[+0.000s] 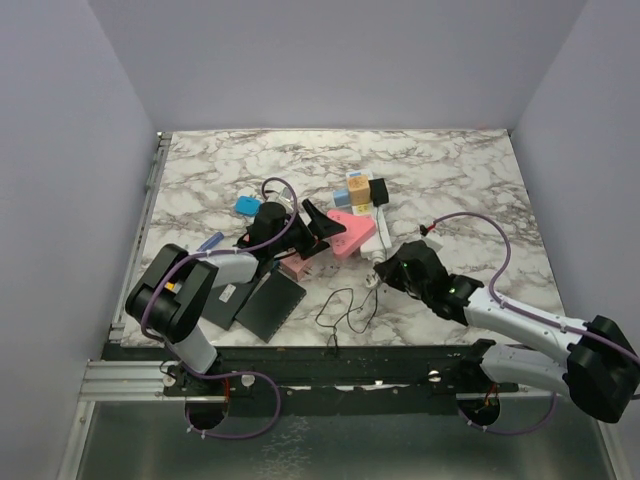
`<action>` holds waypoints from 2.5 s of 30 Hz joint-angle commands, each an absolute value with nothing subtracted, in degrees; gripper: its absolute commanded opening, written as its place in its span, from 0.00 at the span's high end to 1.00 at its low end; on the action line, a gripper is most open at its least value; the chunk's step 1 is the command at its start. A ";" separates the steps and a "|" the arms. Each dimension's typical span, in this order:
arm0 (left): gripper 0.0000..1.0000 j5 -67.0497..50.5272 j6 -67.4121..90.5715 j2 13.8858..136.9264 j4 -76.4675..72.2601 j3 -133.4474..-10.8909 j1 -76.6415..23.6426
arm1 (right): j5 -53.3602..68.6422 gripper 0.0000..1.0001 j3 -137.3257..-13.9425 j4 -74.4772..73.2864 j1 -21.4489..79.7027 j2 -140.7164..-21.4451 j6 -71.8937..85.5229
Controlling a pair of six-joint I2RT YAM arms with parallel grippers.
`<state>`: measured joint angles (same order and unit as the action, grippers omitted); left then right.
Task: Pull the plug off the socket
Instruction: Pick up the socket from the center of the board, then remove the socket from the socket.
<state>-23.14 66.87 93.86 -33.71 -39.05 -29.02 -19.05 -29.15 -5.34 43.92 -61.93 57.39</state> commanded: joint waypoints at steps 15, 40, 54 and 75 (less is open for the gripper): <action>0.08 -22.57 70.72 94.12 -33.84 -41.09 -31.35 | -18.09 1.00 -31.15 1.77 43.15 -57.86 59.37; 0.66 -17.92 80.93 93.54 -45.40 -37.20 -31.99 | -15.62 1.00 -29.43 2.89 43.11 -61.36 60.94; 1.00 -17.75 85.47 94.80 -51.18 -36.44 -32.07 | -16.23 1.00 -28.06 2.94 43.12 -66.12 59.41; 1.00 -16.34 83.85 95.47 -60.67 -33.54 -32.12 | -15.97 1.00 -28.93 0.84 43.12 -64.74 61.18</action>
